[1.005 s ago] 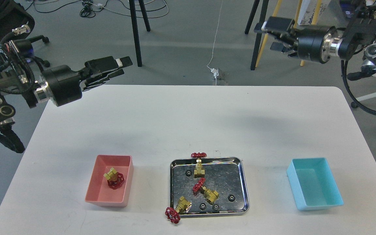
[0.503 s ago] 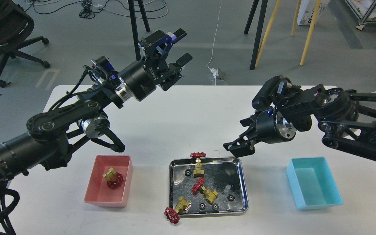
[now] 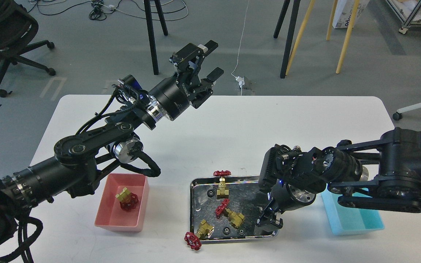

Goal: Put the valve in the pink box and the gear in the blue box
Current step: 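Move the right gripper down over the tray, then grasp a small dark gear in the tray with the right gripper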

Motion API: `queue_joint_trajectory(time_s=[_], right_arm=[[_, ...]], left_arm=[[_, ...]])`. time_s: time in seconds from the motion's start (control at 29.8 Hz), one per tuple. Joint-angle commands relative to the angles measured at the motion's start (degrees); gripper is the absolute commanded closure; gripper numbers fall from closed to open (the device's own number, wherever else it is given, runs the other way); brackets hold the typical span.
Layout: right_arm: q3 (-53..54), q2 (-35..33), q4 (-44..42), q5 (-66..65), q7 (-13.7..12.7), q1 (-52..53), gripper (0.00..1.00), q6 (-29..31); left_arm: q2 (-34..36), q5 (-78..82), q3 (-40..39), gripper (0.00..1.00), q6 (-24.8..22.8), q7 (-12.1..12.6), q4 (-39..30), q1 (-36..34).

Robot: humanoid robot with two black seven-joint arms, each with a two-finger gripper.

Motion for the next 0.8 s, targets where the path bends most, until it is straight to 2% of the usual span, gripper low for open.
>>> queue_joint_trajectory(time_s=[0.0,0.4,0.77], right_arm=[[-0.84,1.41,-0.24,-0.3,0.0,0.16,0.36,0.01],[-3.92,5.81,-5.87,-1.0,-0.88,-0.28,0.36,0.01],[-4.36,8.09,-6.66,-0.91,-0.96,-1.34,0.37,0.01]], left_arm=[[0.0,0.0,-0.11,0.19,0.01,-0.01,0.01,0.0],[0.0,0.0,-0.2,0.19,-0.08,-0.01,0.01,0.09],[0.0,0.0,-0.29,0.19,-0.43,-0.01,0.88,0.09]])
